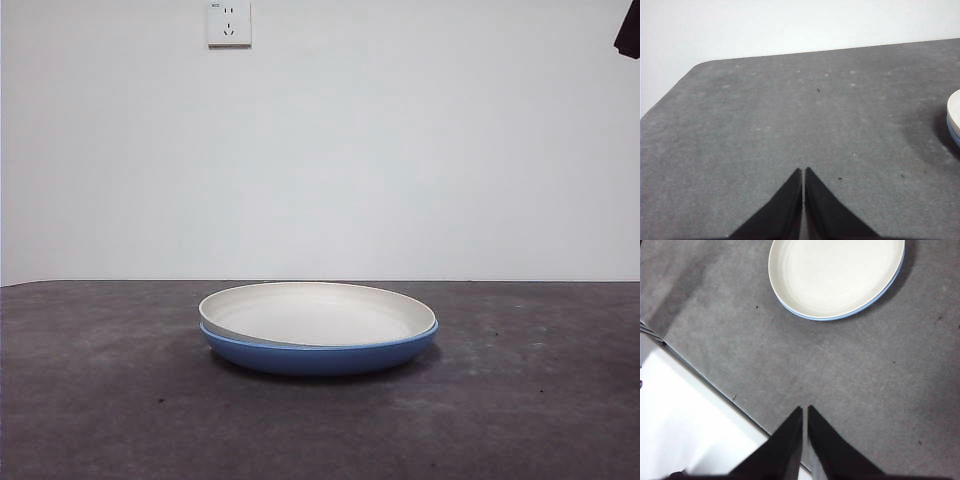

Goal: Pick up the white plate, put it on the blue plate, put it on desk

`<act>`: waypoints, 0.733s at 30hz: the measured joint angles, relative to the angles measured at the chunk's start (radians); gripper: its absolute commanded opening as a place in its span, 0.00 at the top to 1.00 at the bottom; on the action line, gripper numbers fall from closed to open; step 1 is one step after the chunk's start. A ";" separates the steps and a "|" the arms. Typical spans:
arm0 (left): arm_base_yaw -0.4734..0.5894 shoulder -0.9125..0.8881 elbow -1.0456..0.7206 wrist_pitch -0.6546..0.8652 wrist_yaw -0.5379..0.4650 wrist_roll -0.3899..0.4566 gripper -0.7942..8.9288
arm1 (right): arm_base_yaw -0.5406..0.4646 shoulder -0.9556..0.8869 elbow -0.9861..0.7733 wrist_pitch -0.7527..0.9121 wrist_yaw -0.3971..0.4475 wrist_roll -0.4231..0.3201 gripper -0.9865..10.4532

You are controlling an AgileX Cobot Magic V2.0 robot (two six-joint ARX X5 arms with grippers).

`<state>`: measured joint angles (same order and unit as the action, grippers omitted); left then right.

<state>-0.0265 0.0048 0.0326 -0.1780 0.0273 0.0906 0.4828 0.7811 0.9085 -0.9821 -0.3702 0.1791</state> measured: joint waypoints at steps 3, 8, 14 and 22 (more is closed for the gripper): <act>0.000 0.000 0.000 0.000 0.000 0.000 0.91 | 0.000 0.000 0.000 0.000 0.000 0.000 0.90; 0.000 0.000 0.000 0.000 0.000 0.000 0.91 | 0.000 0.000 0.000 0.000 0.000 0.000 0.90; 0.000 0.000 0.000 0.000 0.000 0.000 0.91 | 0.000 0.000 0.000 0.000 0.001 -0.001 0.90; 0.000 0.000 0.000 0.001 0.000 0.000 0.91 | -0.150 -0.117 -0.019 0.202 0.035 -0.114 0.90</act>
<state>-0.0265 0.0048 0.0326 -0.1772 0.0277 0.0906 0.3332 0.6640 0.8898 -0.7803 -0.3355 0.0647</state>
